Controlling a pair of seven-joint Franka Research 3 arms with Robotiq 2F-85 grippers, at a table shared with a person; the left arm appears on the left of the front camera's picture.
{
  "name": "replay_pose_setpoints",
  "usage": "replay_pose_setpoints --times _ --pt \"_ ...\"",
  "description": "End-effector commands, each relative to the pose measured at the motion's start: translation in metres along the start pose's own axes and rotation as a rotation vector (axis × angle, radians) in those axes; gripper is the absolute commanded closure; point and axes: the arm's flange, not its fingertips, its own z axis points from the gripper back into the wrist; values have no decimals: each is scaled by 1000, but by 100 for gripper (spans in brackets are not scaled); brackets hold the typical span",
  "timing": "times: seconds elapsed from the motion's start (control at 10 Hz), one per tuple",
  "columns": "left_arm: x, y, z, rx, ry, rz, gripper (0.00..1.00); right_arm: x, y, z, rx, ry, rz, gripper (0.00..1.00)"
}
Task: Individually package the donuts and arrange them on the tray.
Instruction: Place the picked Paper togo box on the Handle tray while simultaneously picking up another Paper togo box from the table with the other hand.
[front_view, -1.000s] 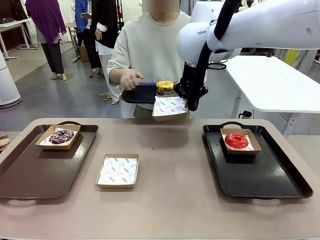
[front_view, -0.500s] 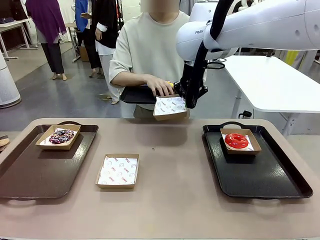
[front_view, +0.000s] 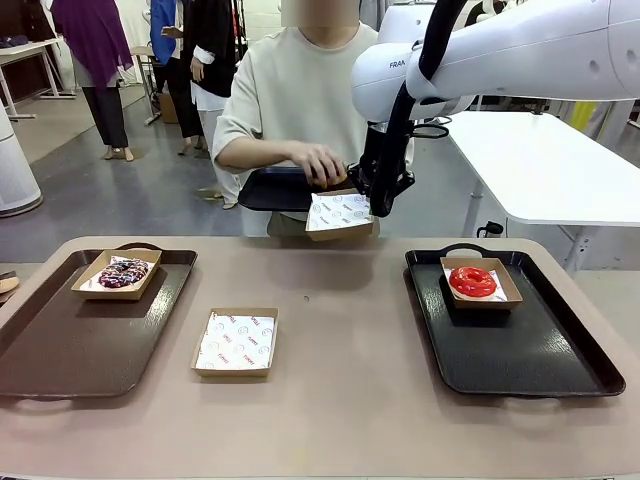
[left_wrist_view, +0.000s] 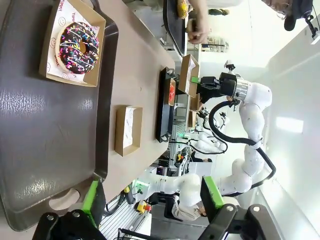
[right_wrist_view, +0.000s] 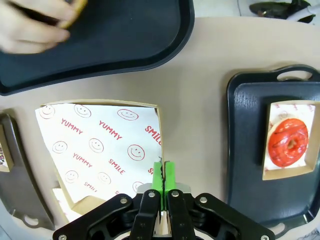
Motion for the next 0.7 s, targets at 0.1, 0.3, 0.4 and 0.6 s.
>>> replay_pose_setpoints --times 0.1,0.3,0.4,0.6 --pt "-2 -3 1 1 -7 -6 0 -3 -3 0 4 -5 -3 100" --pt "-2 -3 1 1 -7 -6 0 -3 -3 0 4 -5 -3 100" --pt "-2 -3 1 1 -7 -6 0 -3 -3 0 4 -5 -3 100" --pt "-2 -3 1 1 -7 -6 0 -3 -3 0 4 -5 -3 100"
